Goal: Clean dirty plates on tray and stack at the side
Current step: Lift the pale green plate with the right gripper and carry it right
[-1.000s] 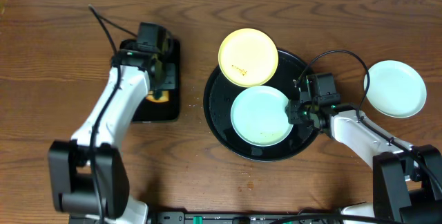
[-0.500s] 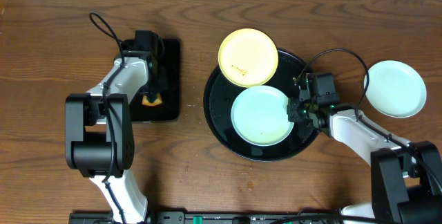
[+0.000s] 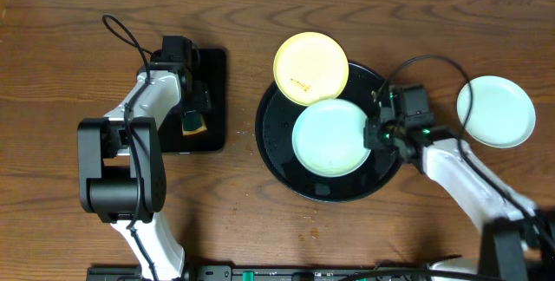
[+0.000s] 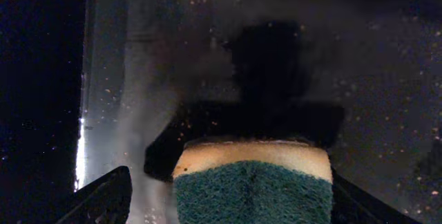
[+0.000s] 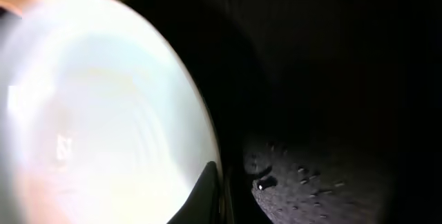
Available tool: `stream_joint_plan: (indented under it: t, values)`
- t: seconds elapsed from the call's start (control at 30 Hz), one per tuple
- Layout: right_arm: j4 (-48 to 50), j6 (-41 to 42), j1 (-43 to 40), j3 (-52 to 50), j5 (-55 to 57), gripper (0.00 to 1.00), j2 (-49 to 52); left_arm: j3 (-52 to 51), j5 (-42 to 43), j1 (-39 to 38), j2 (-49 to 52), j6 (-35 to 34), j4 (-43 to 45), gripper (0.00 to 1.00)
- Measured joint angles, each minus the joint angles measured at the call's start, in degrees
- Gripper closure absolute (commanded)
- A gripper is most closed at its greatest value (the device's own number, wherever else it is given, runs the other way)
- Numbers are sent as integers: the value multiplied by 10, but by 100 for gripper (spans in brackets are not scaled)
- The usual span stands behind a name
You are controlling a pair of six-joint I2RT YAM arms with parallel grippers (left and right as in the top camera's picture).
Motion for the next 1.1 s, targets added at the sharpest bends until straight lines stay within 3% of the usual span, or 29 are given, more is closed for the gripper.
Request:
stream_joint_plan:
  t: [0.23,0.43,0.83,1.1]
  values:
    - [-2,-8,0,14,55,99,-134,0,0,0,0,0,0,16]
    - [-12,-28,17,14,148,99,-169,0,0,0,0,0,0,15]
    - [-3,-86,263,14,520,99,-170,0,0,0,0,0,0,15]
    - [90,-146,394,15,774,99,-159,0,0,0,0,0,0,15]
